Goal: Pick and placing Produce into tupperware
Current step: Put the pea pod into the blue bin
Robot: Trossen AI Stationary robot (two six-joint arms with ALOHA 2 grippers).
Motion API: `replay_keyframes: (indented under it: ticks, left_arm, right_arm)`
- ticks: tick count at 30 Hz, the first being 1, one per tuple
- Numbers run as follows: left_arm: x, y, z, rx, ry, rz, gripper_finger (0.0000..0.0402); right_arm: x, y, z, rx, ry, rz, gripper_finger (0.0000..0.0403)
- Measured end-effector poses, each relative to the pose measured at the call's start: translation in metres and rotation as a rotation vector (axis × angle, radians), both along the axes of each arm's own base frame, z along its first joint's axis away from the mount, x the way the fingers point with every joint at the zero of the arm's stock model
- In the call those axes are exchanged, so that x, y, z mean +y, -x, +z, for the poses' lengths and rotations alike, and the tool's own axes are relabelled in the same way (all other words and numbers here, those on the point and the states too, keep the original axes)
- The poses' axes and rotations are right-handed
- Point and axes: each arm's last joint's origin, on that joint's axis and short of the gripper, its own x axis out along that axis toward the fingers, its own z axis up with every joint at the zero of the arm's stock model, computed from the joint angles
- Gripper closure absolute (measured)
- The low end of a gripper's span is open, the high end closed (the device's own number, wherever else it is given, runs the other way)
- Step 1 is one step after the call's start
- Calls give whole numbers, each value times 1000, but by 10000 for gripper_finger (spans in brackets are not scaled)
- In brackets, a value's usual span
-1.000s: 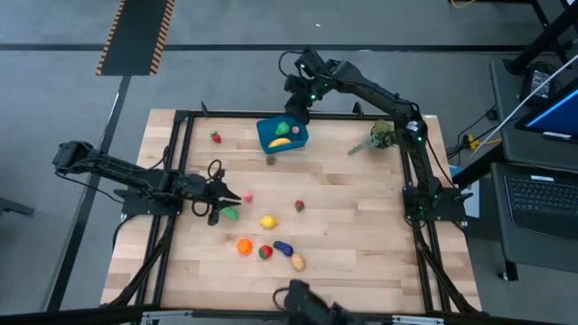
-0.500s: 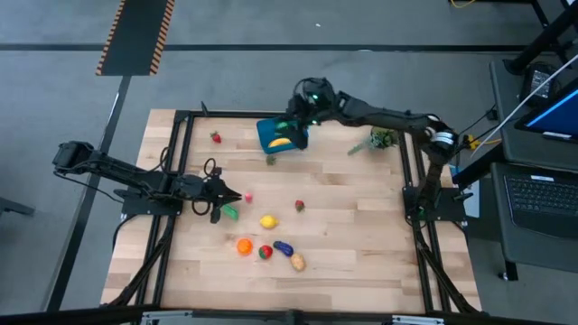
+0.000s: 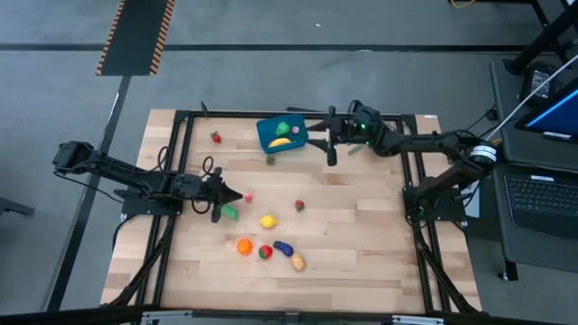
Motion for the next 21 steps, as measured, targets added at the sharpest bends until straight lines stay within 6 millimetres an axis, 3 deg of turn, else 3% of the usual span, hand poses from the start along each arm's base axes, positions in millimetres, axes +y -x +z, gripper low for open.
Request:
replay_keyframes:
  ticks: [8,21]
  left_arm:
    - [0,-2,6,-71,8,13,399]
    - [0,-2,7,-71,-45,-3,367]
  right_arm:
    - [7,13,-24,23,60,3,220]
    - [7,14,-24,21,63,-1,220]
